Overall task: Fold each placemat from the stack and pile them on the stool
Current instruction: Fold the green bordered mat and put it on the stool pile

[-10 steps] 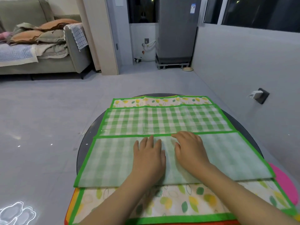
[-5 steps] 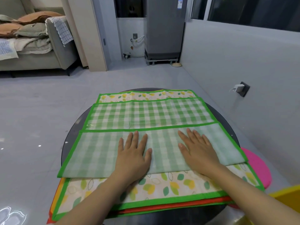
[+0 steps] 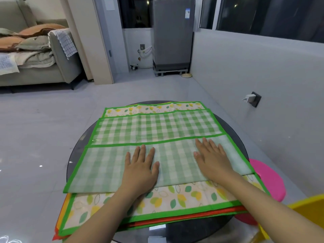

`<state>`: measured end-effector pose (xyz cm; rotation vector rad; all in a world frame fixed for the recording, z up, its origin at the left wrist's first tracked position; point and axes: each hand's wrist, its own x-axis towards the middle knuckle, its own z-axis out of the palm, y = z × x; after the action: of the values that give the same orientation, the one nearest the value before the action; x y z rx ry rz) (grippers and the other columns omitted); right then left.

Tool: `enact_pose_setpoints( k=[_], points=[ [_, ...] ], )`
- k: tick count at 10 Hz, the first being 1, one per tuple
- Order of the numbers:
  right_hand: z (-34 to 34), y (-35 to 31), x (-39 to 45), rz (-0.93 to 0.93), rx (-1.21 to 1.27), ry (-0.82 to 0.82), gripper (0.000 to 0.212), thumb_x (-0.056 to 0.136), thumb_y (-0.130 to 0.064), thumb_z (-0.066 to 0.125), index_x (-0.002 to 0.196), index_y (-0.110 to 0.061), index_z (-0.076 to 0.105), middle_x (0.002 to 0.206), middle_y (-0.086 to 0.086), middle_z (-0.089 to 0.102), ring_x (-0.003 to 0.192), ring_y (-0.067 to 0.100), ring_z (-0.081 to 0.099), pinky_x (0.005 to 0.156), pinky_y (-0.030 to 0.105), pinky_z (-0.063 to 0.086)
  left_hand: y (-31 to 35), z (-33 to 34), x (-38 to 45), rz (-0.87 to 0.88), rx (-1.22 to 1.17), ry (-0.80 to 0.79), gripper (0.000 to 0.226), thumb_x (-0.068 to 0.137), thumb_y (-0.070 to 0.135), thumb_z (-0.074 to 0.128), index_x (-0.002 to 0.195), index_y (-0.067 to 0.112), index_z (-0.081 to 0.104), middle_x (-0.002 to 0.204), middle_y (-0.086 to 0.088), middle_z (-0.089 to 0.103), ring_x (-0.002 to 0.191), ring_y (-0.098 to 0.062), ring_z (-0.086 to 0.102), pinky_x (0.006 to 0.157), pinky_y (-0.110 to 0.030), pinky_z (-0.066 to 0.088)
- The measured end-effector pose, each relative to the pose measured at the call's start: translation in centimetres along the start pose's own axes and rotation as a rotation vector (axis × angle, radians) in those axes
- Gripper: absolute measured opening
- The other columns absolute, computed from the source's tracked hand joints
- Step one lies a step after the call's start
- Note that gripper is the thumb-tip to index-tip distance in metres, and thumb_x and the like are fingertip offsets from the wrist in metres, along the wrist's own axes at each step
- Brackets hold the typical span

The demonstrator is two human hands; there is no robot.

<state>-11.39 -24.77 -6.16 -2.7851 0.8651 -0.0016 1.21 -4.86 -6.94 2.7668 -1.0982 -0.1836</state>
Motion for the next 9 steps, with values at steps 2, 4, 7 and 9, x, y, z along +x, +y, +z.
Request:
enact_pose_setpoints(
  k=[2, 4, 7, 9],
  points=[
    [1.7, -6.3, 0.5, -0.223, 0.001, -0.032, 0.056, 0.099, -0.048, 0.014, 0.15, -0.031, 0.001, 0.159, -0.005, -0.004, 0.145, 0.012, -0.01, 0.118, 0.037, -0.011, 0.0, 0.2, 0.2, 0.001, -0.004, 0.002, 0.058, 0.098, 0.049, 0.012, 0.151, 0.03, -0.003, 0.159, -0.002, -0.01, 0.146, -0.018, -0.014, 0.118, -0.045, -0.01],
    [2.2, -6.6, 0.7, -0.225, -0.053, -0.049, 0.056, 0.097, -0.051, 0.012, 0.149, -0.035, -0.002, 0.159, -0.007, -0.006, 0.145, 0.01, -0.012, 0.118, 0.035, -0.011, -3.6, -0.2, -0.4, 0.045, -0.013, 0.024, 0.057, 0.097, 0.053, 0.015, 0.15, 0.037, 0.002, 0.159, 0.008, -0.007, 0.146, -0.01, -0.011, 0.119, -0.038, -0.008],
    [2.4, -6.7, 0.7, -0.224, -0.064, -0.036, 0.056, 0.097, -0.052, 0.01, 0.149, -0.036, -0.003, 0.158, -0.008, -0.007, 0.145, 0.009, -0.012, 0.118, 0.035, -0.01, -10.6, -1.6, -1.9, -0.077, 0.016, 0.042, 0.077, 0.077, 0.068, -0.007, 0.149, 0.041, 0.0, 0.159, 0.01, -0.006, 0.146, -0.01, -0.011, 0.119, -0.035, -0.007],
    [1.9, -7.1, 0.5, -0.212, -0.063, -0.05, 0.056, 0.098, -0.051, 0.013, 0.15, -0.033, 0.003, 0.159, -0.006, -0.001, 0.146, 0.012, -0.007, 0.118, 0.036, -0.009, -10.1, -2.2, -1.9, -0.082, -0.002, -0.022, 0.057, 0.099, 0.052, 0.016, 0.151, 0.034, 0.002, 0.16, 0.003, -0.006, 0.146, -0.016, -0.011, 0.119, -0.04, -0.008]
  ],
)
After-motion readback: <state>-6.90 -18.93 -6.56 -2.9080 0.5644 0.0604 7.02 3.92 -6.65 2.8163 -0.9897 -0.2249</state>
